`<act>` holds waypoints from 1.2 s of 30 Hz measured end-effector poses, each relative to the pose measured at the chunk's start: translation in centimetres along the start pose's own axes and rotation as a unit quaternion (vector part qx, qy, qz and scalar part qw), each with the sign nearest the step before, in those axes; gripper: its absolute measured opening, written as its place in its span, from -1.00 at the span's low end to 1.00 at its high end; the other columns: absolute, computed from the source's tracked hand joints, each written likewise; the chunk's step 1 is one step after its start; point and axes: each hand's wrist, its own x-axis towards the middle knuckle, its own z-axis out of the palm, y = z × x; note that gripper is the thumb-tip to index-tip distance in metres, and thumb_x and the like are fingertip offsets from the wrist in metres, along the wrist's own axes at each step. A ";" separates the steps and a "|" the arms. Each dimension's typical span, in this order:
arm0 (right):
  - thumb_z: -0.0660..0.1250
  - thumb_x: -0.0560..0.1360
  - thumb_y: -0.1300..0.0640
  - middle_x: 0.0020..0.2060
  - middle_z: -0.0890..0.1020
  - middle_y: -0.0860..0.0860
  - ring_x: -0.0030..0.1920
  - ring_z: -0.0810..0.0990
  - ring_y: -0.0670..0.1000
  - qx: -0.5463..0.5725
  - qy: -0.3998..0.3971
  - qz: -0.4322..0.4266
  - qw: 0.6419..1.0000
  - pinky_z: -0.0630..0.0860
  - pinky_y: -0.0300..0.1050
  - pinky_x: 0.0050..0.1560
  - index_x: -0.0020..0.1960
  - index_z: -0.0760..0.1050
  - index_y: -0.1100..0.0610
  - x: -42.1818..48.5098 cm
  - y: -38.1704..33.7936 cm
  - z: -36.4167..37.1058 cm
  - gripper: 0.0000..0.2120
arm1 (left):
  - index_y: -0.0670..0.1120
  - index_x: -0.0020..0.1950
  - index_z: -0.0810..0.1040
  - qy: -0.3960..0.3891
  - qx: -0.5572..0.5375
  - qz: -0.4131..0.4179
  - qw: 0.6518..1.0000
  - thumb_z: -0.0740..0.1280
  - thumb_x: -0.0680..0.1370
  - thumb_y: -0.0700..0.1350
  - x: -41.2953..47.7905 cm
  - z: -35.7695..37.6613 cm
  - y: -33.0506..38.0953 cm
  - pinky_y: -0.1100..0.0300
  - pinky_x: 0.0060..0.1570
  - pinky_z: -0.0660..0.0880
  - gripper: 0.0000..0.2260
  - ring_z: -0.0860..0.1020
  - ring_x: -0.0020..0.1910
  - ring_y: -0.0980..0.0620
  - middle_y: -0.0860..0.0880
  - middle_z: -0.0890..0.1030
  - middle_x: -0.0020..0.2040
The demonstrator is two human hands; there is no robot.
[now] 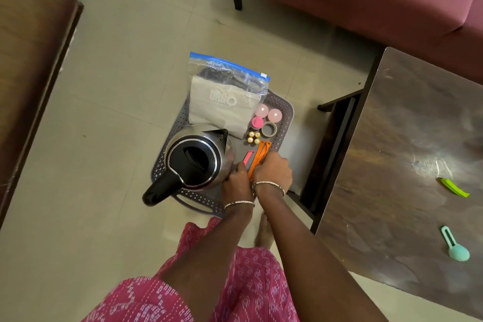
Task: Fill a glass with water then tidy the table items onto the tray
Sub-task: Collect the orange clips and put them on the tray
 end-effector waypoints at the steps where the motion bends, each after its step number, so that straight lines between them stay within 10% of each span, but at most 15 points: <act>1: 0.29 0.49 0.03 -0.07 0.65 0.17 -0.05 0.64 0.29 0.000 0.000 0.002 1.000 0.50 -0.02 -0.18 -0.06 0.54 0.13 0.1 0.1 0.0 -0.83 | -0.12 0.15 0.45 0.004 -0.002 0.002 1.000 0.13 0.62 -0.22 -0.1 0.0 -0.1 0.01 -0.12 0.54 -0.83 0.64 0.02 -0.18 -0.15 0.63 0.06; 18: 0.42 0.45 0.04 -0.55 0.61 -0.03 -0.50 0.63 -0.05 0.249 0.016 0.022 0.968 0.66 0.06 -0.30 -0.26 0.57 -0.03 -3.7 6.3 -3.7 -0.88 | -0.06 0.19 0.49 0.025 -0.004 0.039 0.999 0.18 0.59 -0.25 -2.7 -1.8 -0.7 0.03 -0.09 0.54 -0.78 0.62 0.04 -0.15 -0.13 0.64 0.05; 36: 0.40 0.45 0.16 -0.44 0.65 0.02 -0.36 0.68 0.02 0.316 -0.018 0.075 0.946 0.67 0.10 -0.13 -0.31 0.56 0.00 -10.5 17.4 -9.9 -0.83 | -0.06 0.04 0.56 0.051 -0.072 0.156 0.984 0.22 0.59 -0.12 -14.1 -3.1 4.8 0.14 -0.13 0.46 -0.86 0.61 -0.08 -0.10 -0.09 0.67 -0.06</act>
